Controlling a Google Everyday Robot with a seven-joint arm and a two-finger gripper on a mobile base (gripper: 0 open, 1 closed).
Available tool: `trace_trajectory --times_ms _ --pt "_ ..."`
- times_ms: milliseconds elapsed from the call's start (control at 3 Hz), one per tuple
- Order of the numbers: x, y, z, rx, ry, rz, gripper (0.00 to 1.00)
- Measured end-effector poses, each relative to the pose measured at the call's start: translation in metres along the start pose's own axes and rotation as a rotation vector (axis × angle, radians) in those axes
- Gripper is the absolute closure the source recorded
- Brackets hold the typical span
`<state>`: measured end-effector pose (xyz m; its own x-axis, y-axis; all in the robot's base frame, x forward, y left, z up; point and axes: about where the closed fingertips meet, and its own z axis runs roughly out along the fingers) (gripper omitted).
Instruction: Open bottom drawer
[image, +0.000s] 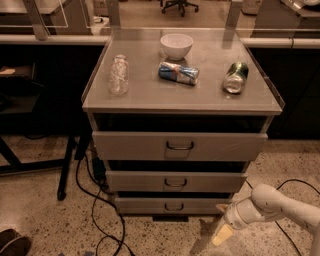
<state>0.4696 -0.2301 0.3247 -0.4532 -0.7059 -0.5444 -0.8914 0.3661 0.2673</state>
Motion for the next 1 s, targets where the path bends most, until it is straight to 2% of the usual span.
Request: trace_trajectory --times_ms 333,667,1000 --pt "0.01 0.001 0.009 -0.024 -0.019 0.036 0.0" --pt "0.014 -0.015 0.034 0.003 -0.065 0.041 0.0" --pt "0.011 -0.059 0.055 0.069 -0.111 0.027 0.0"
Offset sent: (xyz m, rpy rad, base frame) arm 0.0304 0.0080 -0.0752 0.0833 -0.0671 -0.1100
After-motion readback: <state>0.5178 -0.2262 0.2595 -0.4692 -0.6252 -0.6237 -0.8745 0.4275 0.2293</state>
